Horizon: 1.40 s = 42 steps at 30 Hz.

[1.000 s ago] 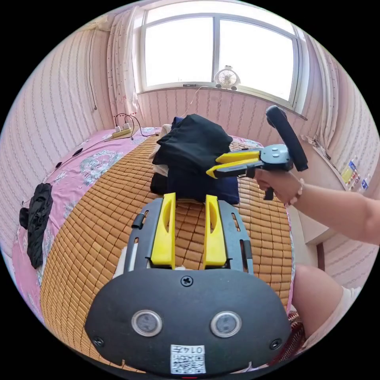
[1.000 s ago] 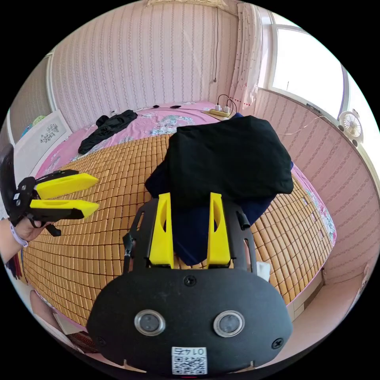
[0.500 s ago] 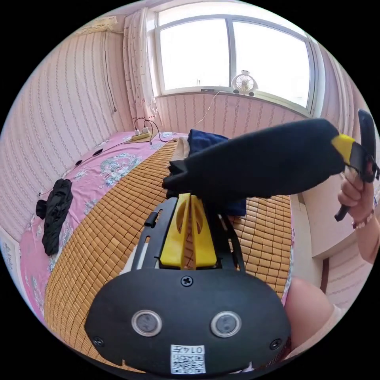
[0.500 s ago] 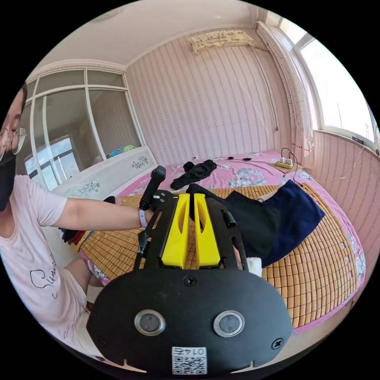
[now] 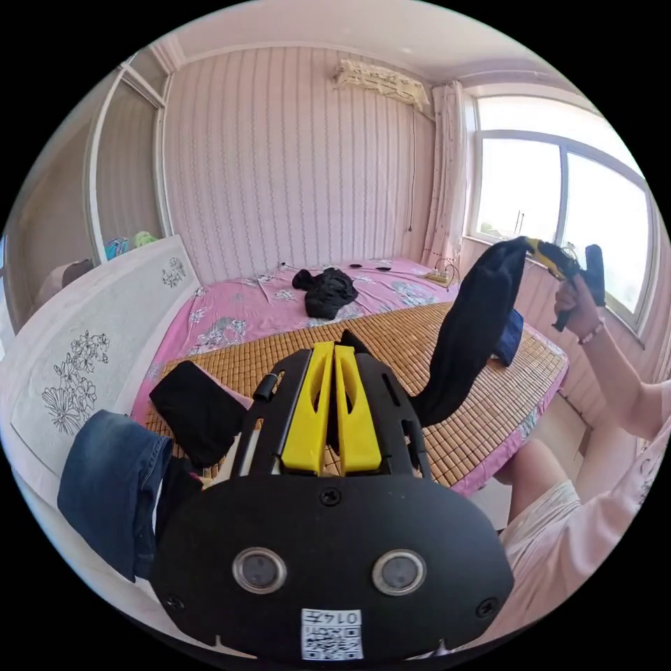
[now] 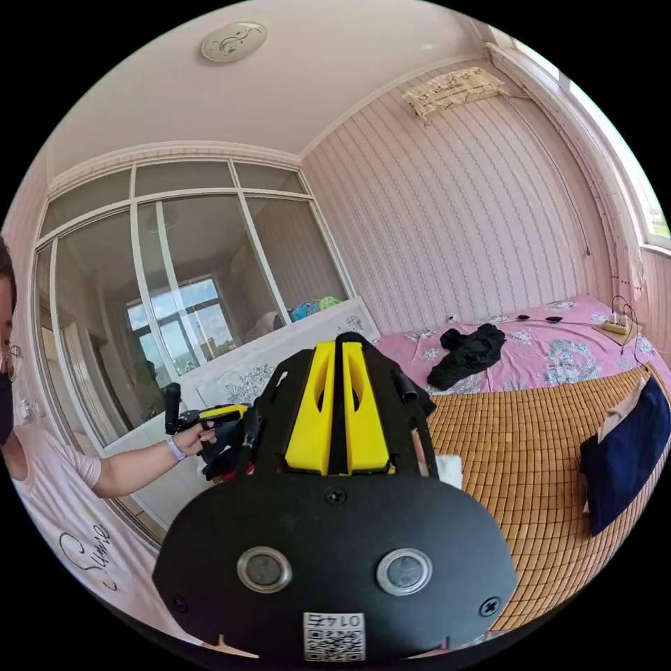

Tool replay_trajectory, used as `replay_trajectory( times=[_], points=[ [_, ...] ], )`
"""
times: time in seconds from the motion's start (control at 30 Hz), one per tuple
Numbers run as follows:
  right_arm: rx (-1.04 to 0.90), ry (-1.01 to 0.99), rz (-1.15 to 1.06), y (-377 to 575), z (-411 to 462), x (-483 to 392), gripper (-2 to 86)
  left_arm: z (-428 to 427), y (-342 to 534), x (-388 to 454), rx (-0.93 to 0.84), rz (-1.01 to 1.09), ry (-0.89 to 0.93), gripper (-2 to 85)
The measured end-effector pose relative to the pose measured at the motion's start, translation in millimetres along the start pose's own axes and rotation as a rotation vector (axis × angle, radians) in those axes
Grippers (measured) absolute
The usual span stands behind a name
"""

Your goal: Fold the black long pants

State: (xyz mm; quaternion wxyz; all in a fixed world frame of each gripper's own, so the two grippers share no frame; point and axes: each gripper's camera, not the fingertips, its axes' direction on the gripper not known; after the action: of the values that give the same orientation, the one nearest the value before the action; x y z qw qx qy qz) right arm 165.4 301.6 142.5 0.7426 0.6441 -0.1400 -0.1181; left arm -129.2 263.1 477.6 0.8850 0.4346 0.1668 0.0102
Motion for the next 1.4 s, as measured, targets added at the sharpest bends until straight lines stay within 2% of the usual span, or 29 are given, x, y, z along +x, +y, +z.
replay_trajectory(
  times=[0.07,0.2,0.33,0.4,0.47,0.57,0.63,0.73,0.87,1.0,1.17,1.23,1.3,1.4],
  points=[
    [-0.063,0.097,0.045,23.2,4.5,10.5,1.2,-37.6,24.3,-25.5,0.020,-0.044,0.056,-1.0],
    [-0.347,0.263,0.216,104.5,13.6,63.1,2.0,-36.7,82.7,-21.7,-0.058,-0.071,0.153,-1.0],
    [-0.592,0.391,0.408,197.2,24.8,94.9,3.6,21.2,156.3,-9.2,-0.305,-0.182,0.247,-1.0],
    [-0.658,0.318,0.401,219.0,41.6,85.5,5.1,43.4,178.6,-9.3,-0.441,-0.229,0.216,-1.0],
    [-0.728,0.220,0.327,229.5,70.6,65.5,6.8,50.9,187.9,-16.7,-0.507,-0.266,0.241,-1.0],
    [-0.862,0.065,0.073,236.8,136.7,10.9,9.7,38.3,174.1,-36.4,-0.472,-0.293,0.256,-1.0],
    [-0.957,-0.070,-0.172,247.0,191.8,-43.9,11.5,35.9,169.3,-50.5,-0.495,-0.347,0.288,-1.0],
    [-1.025,-0.136,-0.390,267.2,249.2,-95.0,11.5,30.4,165.7,-60.3,-0.525,-0.345,0.269,-1.0],
    [-1.177,-0.158,-0.414,292.2,294.0,-101.9,6.4,17.2,160.4,-69.1,-0.535,-0.347,0.240,-1.0],
    [-1.058,-0.197,-0.249,249.8,275.7,-64.8,2.3,6.7,154.2,-81.7,-0.533,-0.365,0.209,-1.0],
    [-0.696,-0.072,-0.022,158.2,166.4,14.6,1.8,-18.5,137.4,-103.4,-0.545,-0.268,0.084,-0.9],
    [-0.510,0.085,0.055,123.9,81.4,54.6,2.2,-32.0,132.5,-114.0,-0.542,-0.252,0.021,-0.9],
    [-0.417,0.264,0.093,112.9,20.6,81.7,2.8,-43.8,132.1,-128.8,-0.544,-0.274,-0.025,-0.7],
    [-0.445,0.529,0.182,118.5,-46.4,128.5,5.4,-55.4,139.2,-157.7,-0.564,-0.388,-0.033,0.1]
  ],
)
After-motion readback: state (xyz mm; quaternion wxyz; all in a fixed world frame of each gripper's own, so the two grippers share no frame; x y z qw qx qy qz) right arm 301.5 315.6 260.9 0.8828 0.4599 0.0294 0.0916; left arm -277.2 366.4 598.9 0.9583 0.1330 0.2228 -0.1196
